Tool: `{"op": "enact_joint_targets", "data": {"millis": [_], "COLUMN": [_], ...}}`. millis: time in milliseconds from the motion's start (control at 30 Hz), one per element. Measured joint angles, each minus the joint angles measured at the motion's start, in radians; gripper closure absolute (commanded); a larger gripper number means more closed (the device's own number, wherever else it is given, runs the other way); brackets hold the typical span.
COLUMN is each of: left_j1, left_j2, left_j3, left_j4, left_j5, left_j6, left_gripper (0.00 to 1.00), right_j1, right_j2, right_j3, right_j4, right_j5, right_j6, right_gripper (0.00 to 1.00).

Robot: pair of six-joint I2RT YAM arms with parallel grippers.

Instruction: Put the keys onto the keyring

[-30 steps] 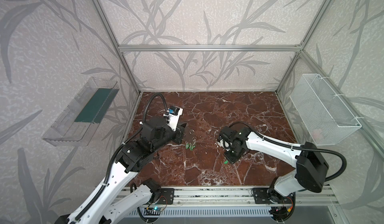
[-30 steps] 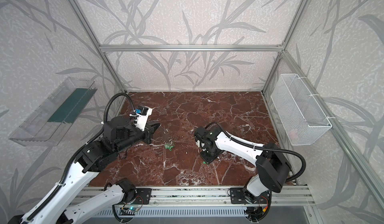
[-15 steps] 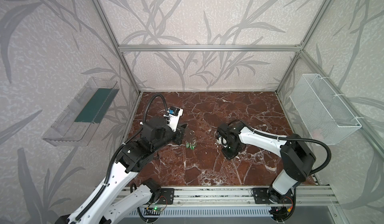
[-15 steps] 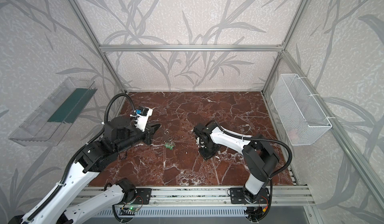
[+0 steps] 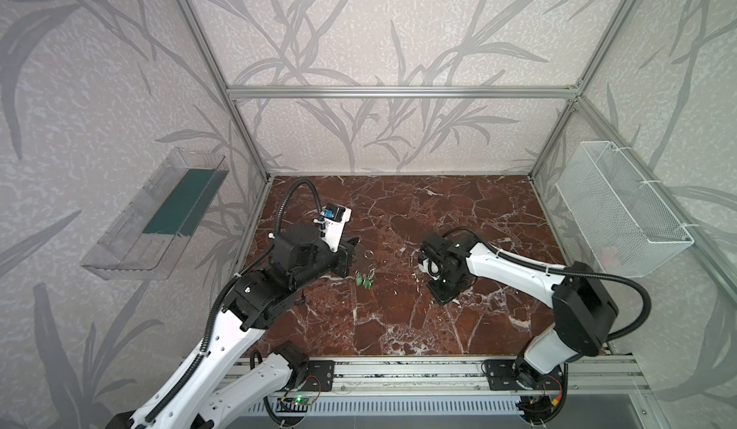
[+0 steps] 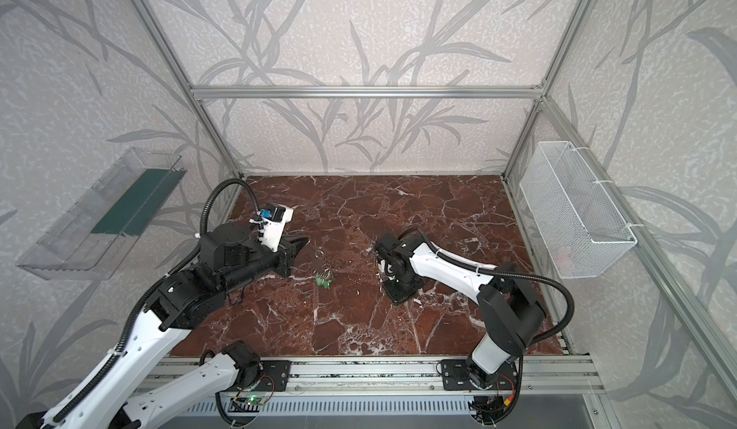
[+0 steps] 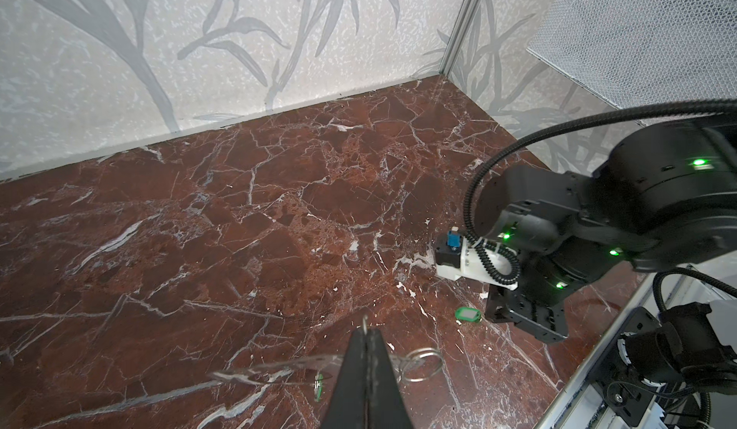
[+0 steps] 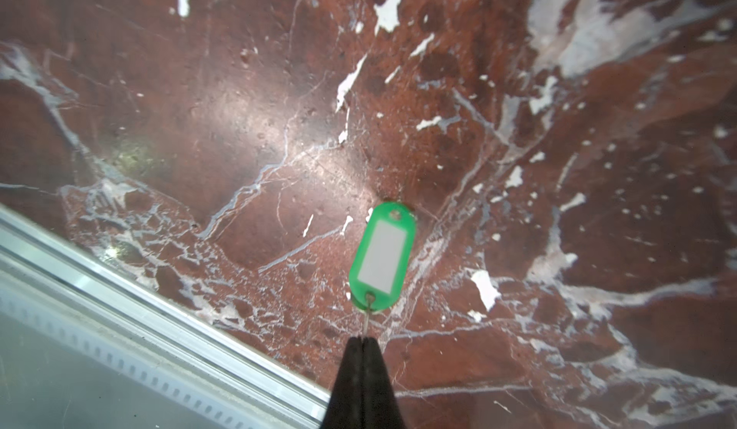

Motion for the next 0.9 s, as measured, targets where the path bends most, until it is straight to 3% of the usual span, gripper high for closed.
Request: {"op": "enact_joint_targets", "data": {"millis": [133,367,900], "left_j1": [0.006,0.013,0.019], "left_j2": [0.0,0.0,0.007], "left_j3": [0.0,0.0,-0.001], "left_j4": [0.0,0.001,0.001], "left_j5": [0.011,0.019,0.04], "left_j6": [-0.005,-0.007,-0.013], "left_gripper": [1.0,1.0,1.0], "right_j1": [0.0,0.003,-0.03], "right_j2": [-0.101,-0.114,0.025], "right_j3": [-0.025,-0.085,-0.039], "right_j4": [-0.039,-0.055,-0.014], "right_j5": [-0.01,-0.047,-0.034], "right_j6": [0.018,0.05,0.043], "right_gripper": [1.0,1.0,1.0]}}
